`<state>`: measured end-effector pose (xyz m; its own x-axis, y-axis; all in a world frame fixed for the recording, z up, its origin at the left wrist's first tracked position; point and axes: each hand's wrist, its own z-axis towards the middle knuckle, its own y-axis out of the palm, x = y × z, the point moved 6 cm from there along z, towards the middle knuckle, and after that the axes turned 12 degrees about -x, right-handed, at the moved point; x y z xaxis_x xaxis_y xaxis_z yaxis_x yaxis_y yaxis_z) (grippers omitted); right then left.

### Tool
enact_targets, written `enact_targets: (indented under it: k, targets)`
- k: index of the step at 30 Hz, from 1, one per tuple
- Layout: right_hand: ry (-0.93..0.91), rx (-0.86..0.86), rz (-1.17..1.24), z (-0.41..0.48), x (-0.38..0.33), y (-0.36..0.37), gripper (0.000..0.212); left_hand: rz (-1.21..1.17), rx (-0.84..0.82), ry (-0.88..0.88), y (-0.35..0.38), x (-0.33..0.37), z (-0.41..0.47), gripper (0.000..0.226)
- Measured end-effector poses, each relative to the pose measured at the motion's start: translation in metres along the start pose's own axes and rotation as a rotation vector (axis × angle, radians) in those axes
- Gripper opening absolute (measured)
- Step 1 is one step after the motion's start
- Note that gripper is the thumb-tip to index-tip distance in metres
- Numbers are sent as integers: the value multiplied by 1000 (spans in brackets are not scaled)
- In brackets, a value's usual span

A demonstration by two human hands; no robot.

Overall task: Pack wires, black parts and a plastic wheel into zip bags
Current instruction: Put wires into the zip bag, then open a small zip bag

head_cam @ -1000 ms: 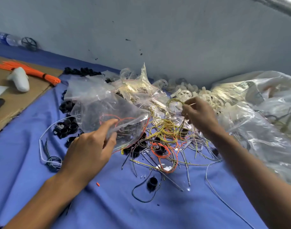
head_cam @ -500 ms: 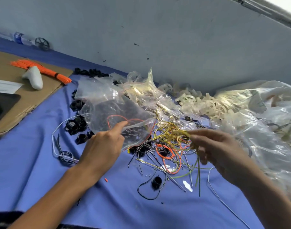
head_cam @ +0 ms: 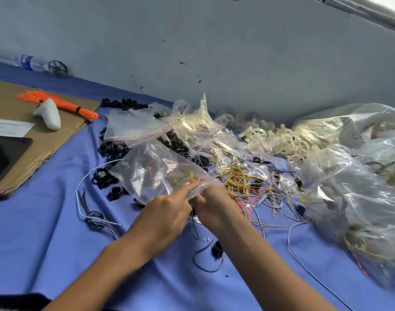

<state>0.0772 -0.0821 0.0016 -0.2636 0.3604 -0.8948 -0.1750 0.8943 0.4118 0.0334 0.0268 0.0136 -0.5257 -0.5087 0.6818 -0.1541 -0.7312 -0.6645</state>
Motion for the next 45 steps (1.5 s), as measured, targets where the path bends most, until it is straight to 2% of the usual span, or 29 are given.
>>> enact_targets:
  k: [3,4,5,6,9,11,12,14,16,17,19,22,24,27,28,29,30,32,33,34,36,38,40,41,42,45]
  targets:
    - [9,-12,273,21,3,17,31,-90,48,35,-5,4,-1,48]
    - [-9,-60,318,24,2,23,30,-109,62,33,-8,4,-1,46]
    - [-7,-106,250,26,1,27,28,-112,81,22,-13,2,0,44]
    - [-8,-160,77,26,-1,32,25,-106,114,7,-18,0,1,44]
    - [-52,-159,-754,18,-11,35,18,-48,256,-40,-36,-7,1,39]
    - [-202,-157,-1437,10,-22,46,17,-3,296,-84,-42,-10,-2,41]
    - [-312,-162,-1688,5,-25,52,16,1,299,-92,-42,-11,-2,41]
    - [-406,-186,-1972,-1,-25,55,16,5,293,-84,-40,-8,-3,40]
    - [-318,-176,-2155,-1,-20,51,20,32,295,-65,-39,-5,-3,39]
    - [-218,-203,-2154,1,-17,47,22,44,293,-67,-39,-5,-4,39]
    - [-48,-304,-1993,4,-11,45,27,49,269,-93,-37,-9,-5,40]
    - [79,-360,-1727,9,-5,41,22,39,189,-138,-31,-17,-3,41]
    - [71,-280,-1369,11,-7,35,21,37,109,-149,-27,-19,0,44]
    - [26,-105,-549,10,-6,29,28,14,44,-154,-24,-23,0,47]
    - [20,-94,-379,9,-2,31,26,-7,61,-147,-25,-23,0,47]
    - [-16,-104,-408,7,0,34,23,-20,95,-140,-28,-23,-1,46]
    - [-62,-113,-594,4,-1,38,19,-16,134,-136,-30,-23,-2,45]
    - [-107,-232,-1281,-2,-4,54,24,17,201,-161,-37,-27,-4,43]
    - [-137,-319,-1550,-7,-2,59,33,25,227,-190,-40,-31,-5,42]
    - [-182,-385,-1675,-11,-4,60,42,23,257,-227,-43,-36,-5,41]
    - [-324,-357,-1624,-25,-21,63,48,-3,314,-291,-48,-46,-6,41]
    - [-490,-124,-1341,-31,-55,48,33,-35,359,-328,-52,-52,-6,41]
    - [-573,101,-1279,-17,-82,25,23,-72,393,-340,-54,-53,-7,40]
    - [-518,148,-1361,-1,-88,14,23,-91,402,-340,-55,-53,-7,39]
    - [-400,125,-1498,20,-84,4,28,-104,401,-340,-56,-53,-7,38]
    - [-11,-124,-1847,70,-42,-22,45,-119,378,-348,-54,-52,-7,38]
